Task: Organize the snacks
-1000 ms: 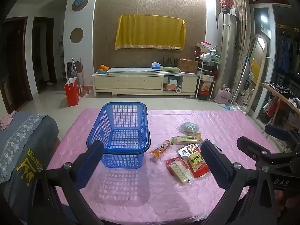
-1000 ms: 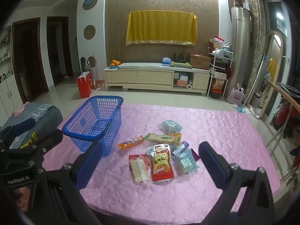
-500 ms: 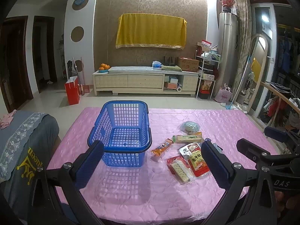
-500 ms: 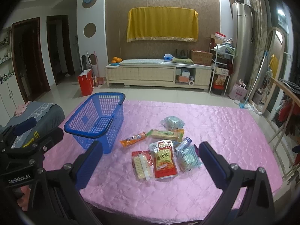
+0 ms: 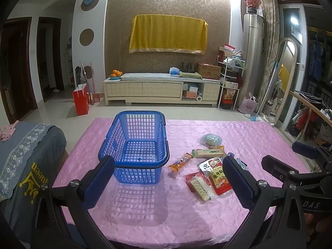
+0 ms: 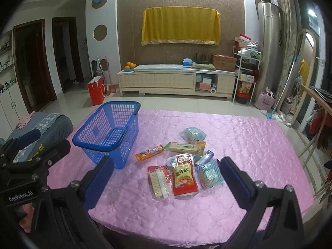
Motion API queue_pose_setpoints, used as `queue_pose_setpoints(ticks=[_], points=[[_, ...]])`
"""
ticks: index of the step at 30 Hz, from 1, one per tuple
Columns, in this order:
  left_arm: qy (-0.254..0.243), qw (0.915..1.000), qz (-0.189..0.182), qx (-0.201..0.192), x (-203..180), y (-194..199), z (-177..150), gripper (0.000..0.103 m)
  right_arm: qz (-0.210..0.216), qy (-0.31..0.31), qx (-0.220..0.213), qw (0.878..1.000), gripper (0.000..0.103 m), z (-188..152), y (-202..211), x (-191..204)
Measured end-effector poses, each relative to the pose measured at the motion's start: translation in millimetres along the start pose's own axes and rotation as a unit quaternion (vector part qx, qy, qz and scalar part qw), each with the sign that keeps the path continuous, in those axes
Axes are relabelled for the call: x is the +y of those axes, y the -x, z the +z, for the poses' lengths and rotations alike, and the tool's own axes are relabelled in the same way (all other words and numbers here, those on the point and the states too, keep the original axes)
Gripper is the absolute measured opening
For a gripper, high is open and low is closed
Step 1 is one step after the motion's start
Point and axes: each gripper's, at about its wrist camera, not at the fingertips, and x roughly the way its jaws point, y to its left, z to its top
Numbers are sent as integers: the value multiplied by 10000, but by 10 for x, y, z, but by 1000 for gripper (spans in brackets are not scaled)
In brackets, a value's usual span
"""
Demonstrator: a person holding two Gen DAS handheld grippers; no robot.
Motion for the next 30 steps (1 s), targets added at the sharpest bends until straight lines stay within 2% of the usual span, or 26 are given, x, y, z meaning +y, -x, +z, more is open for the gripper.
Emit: queue_pose_setpoints(ticks=[30], points=[[8, 10000, 0, 34, 22, 6, -3, 103, 37, -13, 64, 10000, 103, -30, 6, 3]])
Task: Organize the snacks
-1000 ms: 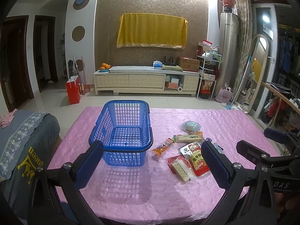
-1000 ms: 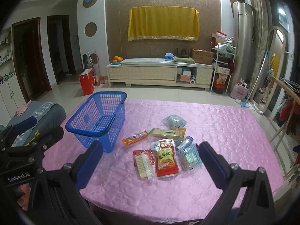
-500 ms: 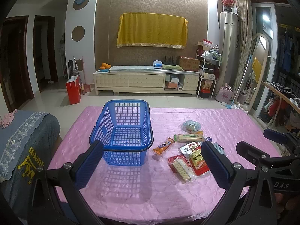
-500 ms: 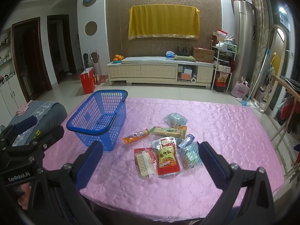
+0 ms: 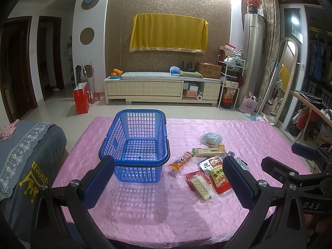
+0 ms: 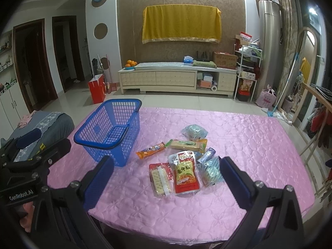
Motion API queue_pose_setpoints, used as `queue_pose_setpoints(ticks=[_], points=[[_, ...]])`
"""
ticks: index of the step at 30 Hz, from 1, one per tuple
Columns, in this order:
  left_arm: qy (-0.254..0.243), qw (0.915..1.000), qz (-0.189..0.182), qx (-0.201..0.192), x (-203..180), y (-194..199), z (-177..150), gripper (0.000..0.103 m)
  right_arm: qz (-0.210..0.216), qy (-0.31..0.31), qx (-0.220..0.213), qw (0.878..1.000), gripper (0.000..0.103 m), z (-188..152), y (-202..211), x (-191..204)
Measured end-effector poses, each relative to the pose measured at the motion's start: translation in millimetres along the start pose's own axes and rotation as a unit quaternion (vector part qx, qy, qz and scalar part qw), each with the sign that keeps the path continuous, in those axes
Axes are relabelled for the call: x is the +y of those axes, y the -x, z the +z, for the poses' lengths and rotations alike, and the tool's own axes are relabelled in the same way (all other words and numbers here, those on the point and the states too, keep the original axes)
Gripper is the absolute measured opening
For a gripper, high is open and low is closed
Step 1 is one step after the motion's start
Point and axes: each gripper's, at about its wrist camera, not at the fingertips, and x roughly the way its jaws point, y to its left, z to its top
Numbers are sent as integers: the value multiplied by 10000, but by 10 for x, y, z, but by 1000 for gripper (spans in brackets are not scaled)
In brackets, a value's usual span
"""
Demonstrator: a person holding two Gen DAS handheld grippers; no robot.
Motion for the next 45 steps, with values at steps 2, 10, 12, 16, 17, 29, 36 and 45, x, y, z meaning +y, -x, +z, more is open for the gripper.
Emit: queue_pose_setpoints(ticks=[2, 10, 12, 16, 17, 29, 36, 45], points=[[-6, 10000, -1, 1, 1, -1, -1, 103, -4, 5, -2, 10000, 103, 3, -3, -1], [-18, 10000, -38, 13, -20, -23, 32, 103, -10, -29, 15, 10000, 103, 28, 1, -32], [-37, 10000, -36, -3, -48, -33, 51, 103, 5, -50, -1, 10000, 103, 50, -5, -66], [-105, 9999, -37, -6, -121, -76, 101, 103, -3, -58, 1, 10000, 103, 90, -30, -146], [-122, 9999, -36, 4, -139, -95, 123, 103, 11, -77, 6, 10000, 103, 107, -38, -171], [-350, 9993, -88, 65, -510, -337, 384, 103, -28, 24, -425, 9991, 103, 333, -65, -558], [-342, 9983, -213, 427, -765, -688, 492, 103, -226, 265, -227, 9991, 103, 442, -330, -898], [-33, 9919, -466, 1179, -1048, -1304, 253, 103, -311, -6, 463, 9984, 103, 168, -812, -1317]])
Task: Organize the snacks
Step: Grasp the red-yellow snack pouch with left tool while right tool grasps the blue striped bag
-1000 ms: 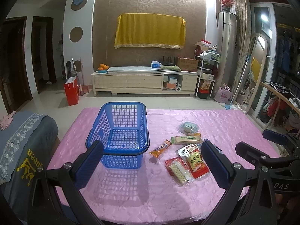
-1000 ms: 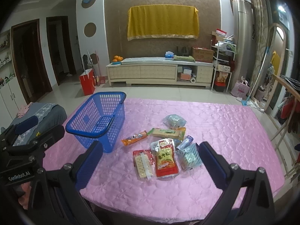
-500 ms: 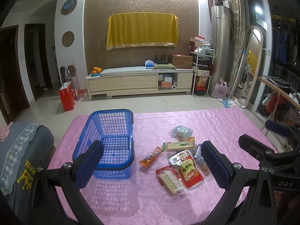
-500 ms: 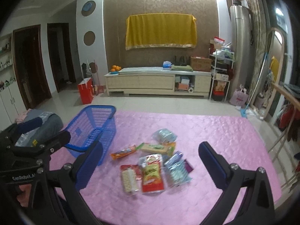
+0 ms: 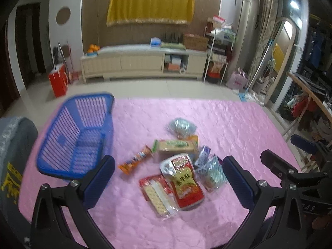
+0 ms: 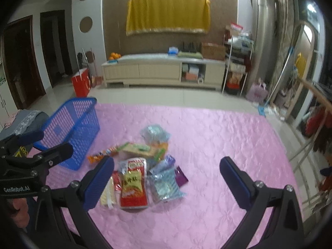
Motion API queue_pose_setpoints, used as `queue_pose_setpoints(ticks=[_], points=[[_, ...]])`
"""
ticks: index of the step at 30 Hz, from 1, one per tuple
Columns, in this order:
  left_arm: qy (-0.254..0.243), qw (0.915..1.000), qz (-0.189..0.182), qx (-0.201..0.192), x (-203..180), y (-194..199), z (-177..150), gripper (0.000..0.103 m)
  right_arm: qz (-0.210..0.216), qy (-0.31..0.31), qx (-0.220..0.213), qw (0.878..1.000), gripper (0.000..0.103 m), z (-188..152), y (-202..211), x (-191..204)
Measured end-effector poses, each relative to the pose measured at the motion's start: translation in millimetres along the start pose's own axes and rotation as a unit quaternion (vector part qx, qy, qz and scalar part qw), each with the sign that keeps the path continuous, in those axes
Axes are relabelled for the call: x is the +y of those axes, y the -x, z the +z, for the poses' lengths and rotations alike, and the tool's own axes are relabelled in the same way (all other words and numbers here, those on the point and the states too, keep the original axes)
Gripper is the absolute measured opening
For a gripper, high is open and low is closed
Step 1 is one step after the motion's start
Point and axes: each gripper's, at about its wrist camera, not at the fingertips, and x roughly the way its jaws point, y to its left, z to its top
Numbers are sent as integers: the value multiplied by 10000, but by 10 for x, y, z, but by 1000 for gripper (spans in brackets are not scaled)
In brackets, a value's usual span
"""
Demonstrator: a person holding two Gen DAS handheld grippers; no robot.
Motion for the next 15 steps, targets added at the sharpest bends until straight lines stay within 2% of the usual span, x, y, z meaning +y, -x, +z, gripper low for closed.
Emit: queue_pose_setpoints(ticks=[3, 7, 15], points=[[46, 9995, 20, 322, -65, -275, -116, 103, -36, 44, 228, 9997, 103, -126, -195, -75], [82, 9976, 65, 682, -117, -586, -245, 103, 160, 8, 563, 9983, 98, -287, -415, -145], [87, 9930, 109, 1176, -230, -1147, -446, 103, 117, -214, 1036, 9943, 98, -498, -834, -382]])
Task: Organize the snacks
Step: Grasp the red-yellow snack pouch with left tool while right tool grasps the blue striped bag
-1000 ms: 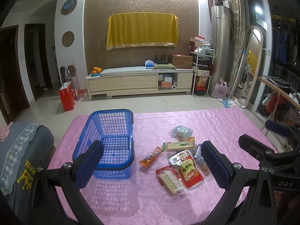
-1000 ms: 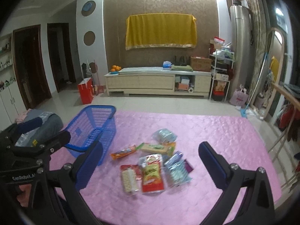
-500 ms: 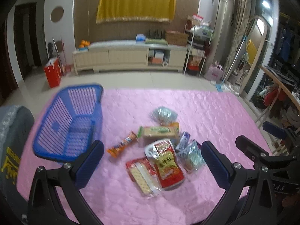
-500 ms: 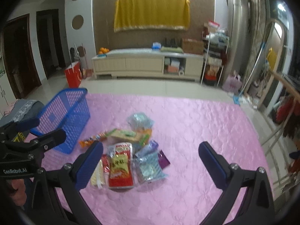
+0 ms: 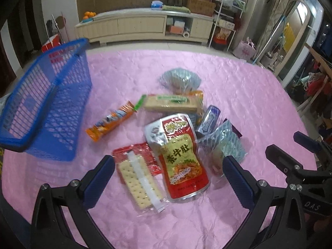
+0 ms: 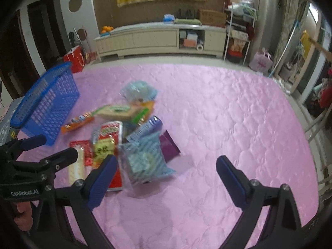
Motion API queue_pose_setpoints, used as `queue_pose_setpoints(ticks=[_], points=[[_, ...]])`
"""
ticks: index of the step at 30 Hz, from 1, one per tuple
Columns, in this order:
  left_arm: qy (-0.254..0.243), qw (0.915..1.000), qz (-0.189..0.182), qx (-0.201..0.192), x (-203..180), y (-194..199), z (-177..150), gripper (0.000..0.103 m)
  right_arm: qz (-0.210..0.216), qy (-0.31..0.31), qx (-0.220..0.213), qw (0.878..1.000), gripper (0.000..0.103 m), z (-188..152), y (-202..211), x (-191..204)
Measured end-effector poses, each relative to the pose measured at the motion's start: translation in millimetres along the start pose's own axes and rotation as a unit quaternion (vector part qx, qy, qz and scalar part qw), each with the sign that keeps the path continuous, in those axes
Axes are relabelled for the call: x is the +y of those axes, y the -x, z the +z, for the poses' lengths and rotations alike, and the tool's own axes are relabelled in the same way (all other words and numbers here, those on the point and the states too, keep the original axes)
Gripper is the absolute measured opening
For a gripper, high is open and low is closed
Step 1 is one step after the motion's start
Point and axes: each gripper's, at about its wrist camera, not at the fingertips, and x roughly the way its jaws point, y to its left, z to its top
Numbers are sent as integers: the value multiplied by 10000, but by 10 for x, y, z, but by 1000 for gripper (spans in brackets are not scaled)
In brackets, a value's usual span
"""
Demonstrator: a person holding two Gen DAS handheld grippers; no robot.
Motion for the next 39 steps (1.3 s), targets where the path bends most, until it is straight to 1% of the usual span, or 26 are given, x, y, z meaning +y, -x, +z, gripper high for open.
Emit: queue_pose_setpoints(ticks=[4, 8, 13, 15, 18, 20, 21, 22, 23, 24, 25, 27, 28, 30, 31, 35, 39], points=[[-5, 9997, 105, 215, -30, -262, 2, 103, -5, -98, 93, 9999, 98, -8, -170, -82], [140, 9989, 25, 454, -35, -513, -2, 103, -12, -142, 170, 9998, 98, -29, -310, -138], [51, 9976, 154, 668, -102, -780, -16, 103, 15, -211, 270, 9994, 98, -80, -412, -215], [25, 9972, 216, 714, -111, -851, -27, 103, 43, -275, 295, 9992, 98, -94, -430, -250], [-45, 9974, 426, 585, -145, -889, -40, 103, 63, -304, 328, 9990, 98, -114, -477, -250], [-278, 9965, 533, 578, -218, -951, -51, 102, 75, -311, 349, 9989, 98, -132, -488, -249], [-402, 9958, 596, 572, -254, -984, -46, 100, 88, -310, 371, 9988, 98, -144, -489, -247], [-519, 9950, 624, 588, -293, -1003, -62, 89, 94, -310, 379, 9988, 98, -149, -487, -244], [-546, 9947, 497, 721, -314, -1040, -83, 79, 87, -318, 377, 9987, 98, -153, -486, -242], [-559, 9950, 497, 667, -331, -1022, -94, 78, 88, -322, 376, 9987, 98, -158, -474, -245], [-601, 9947, 468, 692, -355, -1018, -107, 72, 82, -328, 372, 9987, 98, -163, -459, -250], [-616, 9949, 386, 705, -364, -1008, -127, 66, 71, -336, 365, 9987, 98, -165, -437, -257], [-608, 9950, 368, 697, -360, -997, -133, 61, 62, -332, 368, 9988, 98, -165, -424, -259], [-553, 9958, 296, 664, -316, -934, -148, 57, 44, -316, 354, 9989, 98, -170, -387, -260], [-520, 9963, 201, 656, -287, -897, -153, 55, 45, -315, 356, 9989, 98, -167, -381, -254], [-446, 9975, 12, 556, -174, -721, -161, 45, 156, -289, 373, 9988, 98, -163, -345, -221], [-399, 9982, -76, 445, -59, -553, -170, 41, 492, -235, 394, 9977, 98, -116, -328, -151]])
